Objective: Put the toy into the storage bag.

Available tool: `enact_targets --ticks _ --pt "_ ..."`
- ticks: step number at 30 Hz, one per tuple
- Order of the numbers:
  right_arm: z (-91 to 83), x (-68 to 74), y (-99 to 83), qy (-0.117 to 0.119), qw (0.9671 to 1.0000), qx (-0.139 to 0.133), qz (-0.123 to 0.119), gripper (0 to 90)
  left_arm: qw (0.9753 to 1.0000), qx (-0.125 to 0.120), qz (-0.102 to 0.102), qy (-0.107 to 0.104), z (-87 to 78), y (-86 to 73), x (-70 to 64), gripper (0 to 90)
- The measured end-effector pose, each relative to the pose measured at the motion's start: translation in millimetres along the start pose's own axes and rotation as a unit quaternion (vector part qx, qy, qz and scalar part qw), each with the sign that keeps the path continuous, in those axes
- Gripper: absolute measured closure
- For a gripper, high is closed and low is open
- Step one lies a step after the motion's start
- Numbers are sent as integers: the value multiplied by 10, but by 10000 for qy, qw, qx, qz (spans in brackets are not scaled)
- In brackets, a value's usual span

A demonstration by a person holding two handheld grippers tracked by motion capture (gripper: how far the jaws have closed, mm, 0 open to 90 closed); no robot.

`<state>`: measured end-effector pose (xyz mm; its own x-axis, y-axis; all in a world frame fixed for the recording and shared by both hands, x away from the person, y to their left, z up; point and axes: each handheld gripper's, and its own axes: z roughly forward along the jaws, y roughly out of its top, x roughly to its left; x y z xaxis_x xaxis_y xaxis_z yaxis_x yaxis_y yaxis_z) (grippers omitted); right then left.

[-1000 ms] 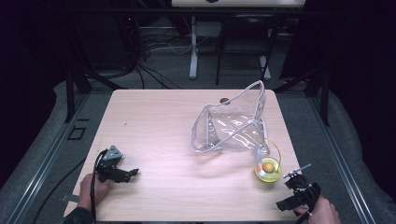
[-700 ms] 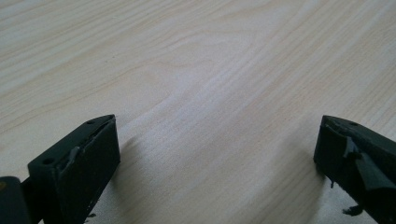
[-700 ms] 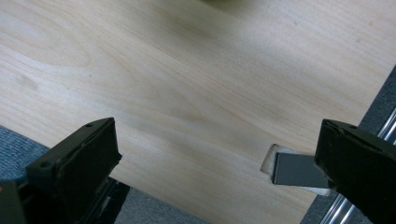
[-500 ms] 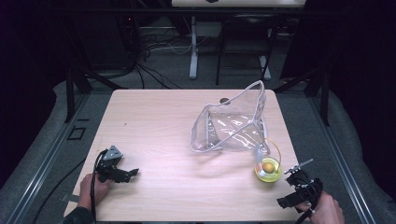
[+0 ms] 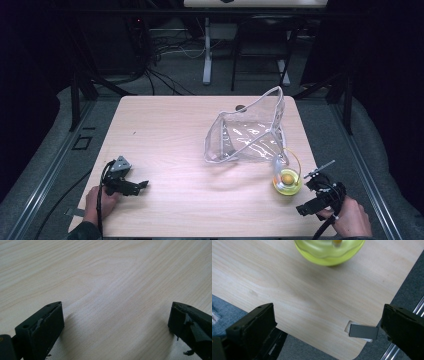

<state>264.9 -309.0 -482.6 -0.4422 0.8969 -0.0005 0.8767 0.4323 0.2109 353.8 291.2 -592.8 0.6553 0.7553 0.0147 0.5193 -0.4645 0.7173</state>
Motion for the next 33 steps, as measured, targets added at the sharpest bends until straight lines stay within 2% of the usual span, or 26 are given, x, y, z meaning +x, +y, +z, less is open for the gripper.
enact_targets --ticks 12,25,27,30,31,32,33 --pt "-238 42 258 -45 9997 67 -225 0 10000 1 0 0 0 0 0 4" --pt "-437 51 509 -64 9995 -27 -296 0 10000 -3 0 1 1 0 1 4" --pt "-477 49 547 -70 9993 -10 -360 23 10000 -2 2 1 1 0 1 3" --pt "-538 57 601 -64 9991 -12 -408 140 10000 -2 0 0 0 0 1 4" --pt "-579 77 635 -149 9990 -47 -420 182 10000 -1 -1 -1 1 0 1 4" --pt "-579 77 635 -149 9990 -47 -420 182 10000 -1 1 0 0 0 1 4" --pt "-627 97 674 -178 9987 -32 -472 251 10000 -2 0 1 1 0 1 3"
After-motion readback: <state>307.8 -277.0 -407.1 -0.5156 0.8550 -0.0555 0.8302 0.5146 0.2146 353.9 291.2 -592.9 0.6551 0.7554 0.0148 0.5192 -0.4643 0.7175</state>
